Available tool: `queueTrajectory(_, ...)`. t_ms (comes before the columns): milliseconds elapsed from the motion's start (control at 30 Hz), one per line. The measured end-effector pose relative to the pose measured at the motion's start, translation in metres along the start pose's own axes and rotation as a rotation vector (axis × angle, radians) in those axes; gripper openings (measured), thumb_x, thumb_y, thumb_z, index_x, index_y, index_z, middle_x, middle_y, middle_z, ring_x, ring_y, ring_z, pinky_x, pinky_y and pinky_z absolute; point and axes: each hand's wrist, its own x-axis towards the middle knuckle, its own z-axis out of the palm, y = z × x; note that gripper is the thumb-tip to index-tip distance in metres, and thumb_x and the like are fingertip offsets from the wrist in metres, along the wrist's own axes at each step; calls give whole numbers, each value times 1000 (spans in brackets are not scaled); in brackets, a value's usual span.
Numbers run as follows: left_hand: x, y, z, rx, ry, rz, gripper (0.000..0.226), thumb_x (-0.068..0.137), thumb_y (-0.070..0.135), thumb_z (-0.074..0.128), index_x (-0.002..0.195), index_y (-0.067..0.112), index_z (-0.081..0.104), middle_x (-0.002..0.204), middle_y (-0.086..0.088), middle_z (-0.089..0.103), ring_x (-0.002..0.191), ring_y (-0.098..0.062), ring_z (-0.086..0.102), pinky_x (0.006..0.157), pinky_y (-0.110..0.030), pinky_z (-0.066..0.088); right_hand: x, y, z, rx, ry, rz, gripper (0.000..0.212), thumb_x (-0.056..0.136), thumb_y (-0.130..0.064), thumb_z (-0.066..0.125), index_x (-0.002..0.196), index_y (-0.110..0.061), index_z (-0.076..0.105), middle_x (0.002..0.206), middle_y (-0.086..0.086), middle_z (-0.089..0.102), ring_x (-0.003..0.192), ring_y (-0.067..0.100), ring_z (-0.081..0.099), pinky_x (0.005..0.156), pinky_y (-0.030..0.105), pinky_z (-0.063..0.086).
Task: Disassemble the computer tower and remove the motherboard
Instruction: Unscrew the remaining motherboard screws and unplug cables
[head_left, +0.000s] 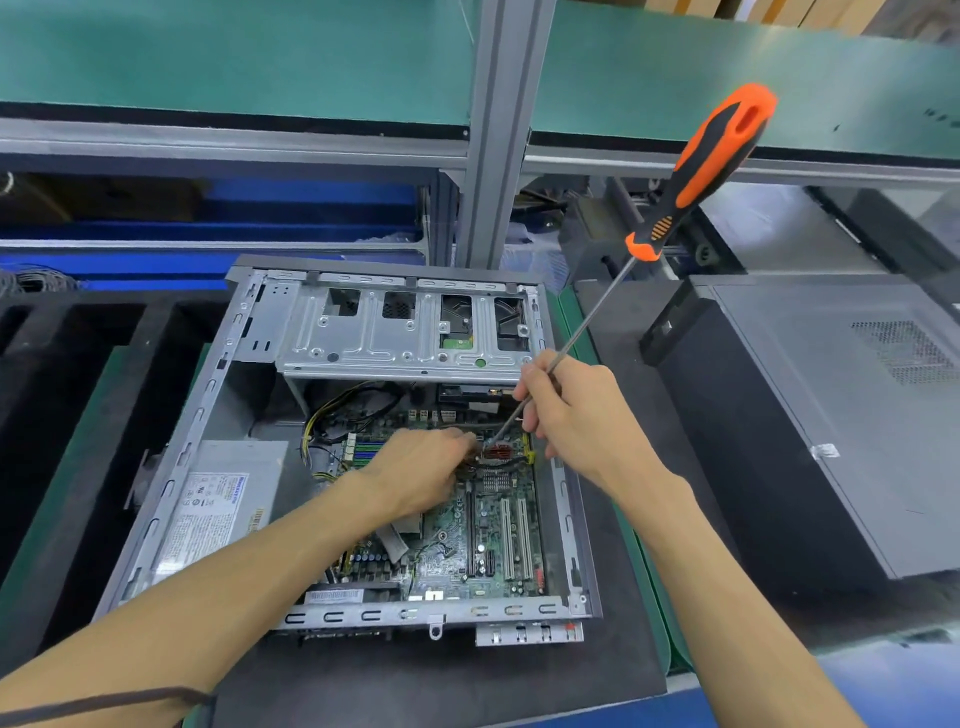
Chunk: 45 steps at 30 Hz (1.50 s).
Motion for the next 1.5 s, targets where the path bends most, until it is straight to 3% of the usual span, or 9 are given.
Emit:
queueTrajectory(133,11,-9,-2,-45,-37,-74,23,81,31,46,92,27,66,68,9,60,64,-17,59,57,-26,45,-2,4,0,15,-2,6,34,107,-29,45,78,-21,62,60,1,66,48,15,56,56,48,57)
queueTrajectory(367,25,-12,-10,-201,-215,-234,61,90,60,15,82,20,60,59,1,63,61,-16,61,60,-27,41,-4,10,-3,45,-10,18,32,106,-25,46,81,-17,63,61,0,66,49,12,56,60,44,57)
queueTrajectory(500,24,-7,-27,-593,-617,-223,62,96,67,16,116,30,61,106,8,72,55,0,63,65,-27,53,-7,13,-4,88,-15,28,31,106,-26,46,82,-17,63,62,3,67,47,13,57,57,41,56)
queueTrajectory(600,14,-20,-41,-820,-627,-273,72,94,62,18,106,18,73,111,9,72,62,-11,61,55,-25,52,-9,17,-2,94,-29,13,30,105,-27,48,80,-20,63,63,5,68,47,15,60,50,35,56)
queueTrajectory(733,-1,-33,-49,-208,-524,-291,60,96,58,42,59,24,76,56,9,69,44,-1,58,55,-20,48,-7,23,3,179,-58,7,29,105,-26,52,82,-14,67,68,4,70,52,13,64,53,28,57)
queueTrajectory(833,-9,-29,-37,192,-494,-240,32,82,47,64,69,19,70,70,6,69,68,-13,66,66,-29,52,-6,22,11,221,-65,-24,37,106,-31,51,83,-12,73,72,2,64,59,12,67,64,31,61)
queueTrajectory(1100,-27,-23,-9,322,-183,-1,17,90,33,54,101,24,64,108,4,61,88,-27,66,69,-35,44,-10,24,34,225,201,-194,44,104,-40,51,72,-23,77,40,-7,31,40,8,28,48,18,22)
queueTrajectory(1400,-29,-26,-7,271,-182,-18,16,88,26,50,92,23,65,98,-2,71,91,-27,67,81,-37,46,-2,29,29,245,149,-228,23,96,-35,67,74,-31,69,56,-8,67,50,4,63,57,13,47)
queueTrajectory(1500,-28,-24,-7,313,-218,-21,15,89,25,49,90,20,64,95,-4,71,88,-29,67,75,-36,42,1,36,28,57,68,-195,25,98,-37,64,74,-32,68,64,-11,70,58,6,67,64,31,57)
